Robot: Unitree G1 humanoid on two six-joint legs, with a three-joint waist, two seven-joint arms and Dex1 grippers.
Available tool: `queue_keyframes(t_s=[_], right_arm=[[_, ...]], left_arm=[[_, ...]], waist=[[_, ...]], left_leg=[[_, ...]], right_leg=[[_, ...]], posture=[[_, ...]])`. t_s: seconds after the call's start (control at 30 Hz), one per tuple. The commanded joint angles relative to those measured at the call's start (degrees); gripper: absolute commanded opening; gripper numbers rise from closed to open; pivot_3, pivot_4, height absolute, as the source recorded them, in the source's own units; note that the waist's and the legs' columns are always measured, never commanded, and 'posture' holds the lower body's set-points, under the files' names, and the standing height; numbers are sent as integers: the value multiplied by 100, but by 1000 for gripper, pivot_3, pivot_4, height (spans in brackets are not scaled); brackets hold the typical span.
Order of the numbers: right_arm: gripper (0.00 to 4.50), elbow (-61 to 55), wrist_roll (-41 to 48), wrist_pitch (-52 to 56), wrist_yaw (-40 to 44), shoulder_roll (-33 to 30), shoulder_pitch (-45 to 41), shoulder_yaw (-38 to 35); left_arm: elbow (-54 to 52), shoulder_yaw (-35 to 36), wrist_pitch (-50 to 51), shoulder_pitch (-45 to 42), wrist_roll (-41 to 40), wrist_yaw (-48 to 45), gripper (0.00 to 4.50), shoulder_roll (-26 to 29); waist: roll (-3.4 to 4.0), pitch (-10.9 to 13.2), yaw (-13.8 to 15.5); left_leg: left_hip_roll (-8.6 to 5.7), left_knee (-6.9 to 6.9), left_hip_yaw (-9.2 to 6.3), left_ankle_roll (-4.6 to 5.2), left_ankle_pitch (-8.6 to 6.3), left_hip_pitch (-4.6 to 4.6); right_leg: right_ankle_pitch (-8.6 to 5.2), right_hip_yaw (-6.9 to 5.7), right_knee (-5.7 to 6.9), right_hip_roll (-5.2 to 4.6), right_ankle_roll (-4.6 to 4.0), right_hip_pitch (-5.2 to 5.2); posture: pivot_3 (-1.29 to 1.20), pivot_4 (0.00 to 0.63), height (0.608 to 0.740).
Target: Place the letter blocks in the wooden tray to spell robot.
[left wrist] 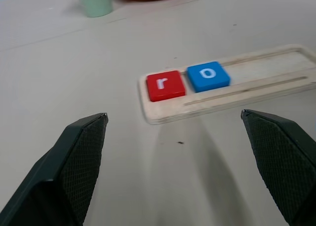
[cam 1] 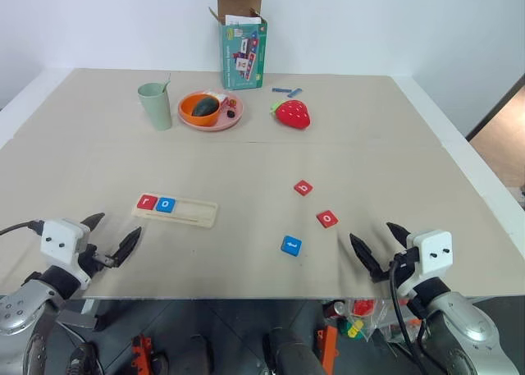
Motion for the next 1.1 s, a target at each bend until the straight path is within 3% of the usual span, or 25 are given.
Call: queue_keyframes(t_s=[0.03,0.33,0.57,0.8,1.1], right_arm=[[4467,-159,314,68,456,-267,-240,85],[4467,934,1025,371,2710,-1008,-2602,1255],[4467,2367,658,-231,4493,-1026,-4201,2251],[4467,2847,363,-731,4694,-843,-4508,2375],[4467,2449,300,-706,4365,-678,-4279,2348]], left_arm=[[-303,-86,-143,-12,-132,-439,4500,260],[-820,-855,45,-161,-273,-1628,4500,1045],[-682,-1420,144,-844,-68,-2262,4500,1701],[552,-1926,374,-2378,-16,-2970,4500,2054],[2109,-2978,345,-3916,453,-4053,4500,1955]], waist=[[0,0,0],[1,2,-16],[6,6,14],[9,9,33],[11,10,30]], left_leg=[[-1,0,0,0,0,0],[-3,2,5,3,2,7],[3,-9,-4,7,-1,-2],[0,-7,-10,12,-4,-7],[0,-5,-18,12,-4,-8]], right_leg=[[0,0,0,-1,0,0],[2,-8,0,2,-3,3],[1,-35,2,8,-1,-1],[8,-46,7,7,25,0],[6,-47,32,17,30,-9]], posture=[[0,150,740],[0,150,740],[0,150,740],[0,150,740],[0,150,740]])
